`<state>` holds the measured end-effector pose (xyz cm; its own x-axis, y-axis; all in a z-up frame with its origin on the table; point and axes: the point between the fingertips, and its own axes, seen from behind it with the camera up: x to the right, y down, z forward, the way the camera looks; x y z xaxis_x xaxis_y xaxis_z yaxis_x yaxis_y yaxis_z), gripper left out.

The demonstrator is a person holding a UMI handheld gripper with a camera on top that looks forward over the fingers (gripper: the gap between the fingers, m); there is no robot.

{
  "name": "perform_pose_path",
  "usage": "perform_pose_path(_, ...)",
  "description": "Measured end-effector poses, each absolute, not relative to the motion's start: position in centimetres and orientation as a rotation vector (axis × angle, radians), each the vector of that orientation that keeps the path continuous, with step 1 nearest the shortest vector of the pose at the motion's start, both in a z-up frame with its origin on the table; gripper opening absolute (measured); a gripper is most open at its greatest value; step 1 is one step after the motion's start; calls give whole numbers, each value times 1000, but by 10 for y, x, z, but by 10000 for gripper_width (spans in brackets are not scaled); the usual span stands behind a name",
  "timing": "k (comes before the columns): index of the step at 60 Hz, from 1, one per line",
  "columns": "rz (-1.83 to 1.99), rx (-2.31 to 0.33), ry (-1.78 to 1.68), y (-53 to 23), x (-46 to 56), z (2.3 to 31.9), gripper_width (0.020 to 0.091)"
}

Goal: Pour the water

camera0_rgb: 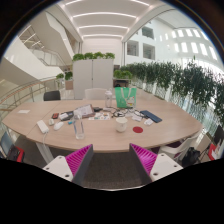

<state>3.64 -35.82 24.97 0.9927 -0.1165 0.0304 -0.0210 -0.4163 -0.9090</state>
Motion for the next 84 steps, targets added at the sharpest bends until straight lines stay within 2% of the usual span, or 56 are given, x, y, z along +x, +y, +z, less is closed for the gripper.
perform_pose_path(2, -106, -1973, 89, -360, 32, 257, 831)
perform_pose_path(14, -90, -1916, 87, -351, 6, 232, 838)
perform_pose_path(23, -61, -1880, 47, -288, -31, 198, 830)
perform_pose_path(33, 42, -1870, -2, -184, -95, 147, 828)
perform_pose_path(43, 81, -1848, -59, -86, -152, 110, 819)
perform_pose_path(54, -21, -1792, -2, 1, -145, 101, 813)
perform_pose_path(57, -27, -1791, 13, 19, -142, 98, 746)
perform_pose_path(58, -31, -1800, 11, 25, -143, 96, 686)
perform_pose_path(60, -32, -1819, -5, 32, -146, 90, 480)
perform_pose_path(70, -27, -1801, -81, 42, -152, 92, 425)
perform_pose_path(79, 132, -1899, 15, 45, -147, 87, 384)
perform_pose_path(84, 282, -1891, 105, 52, -137, 113, 366)
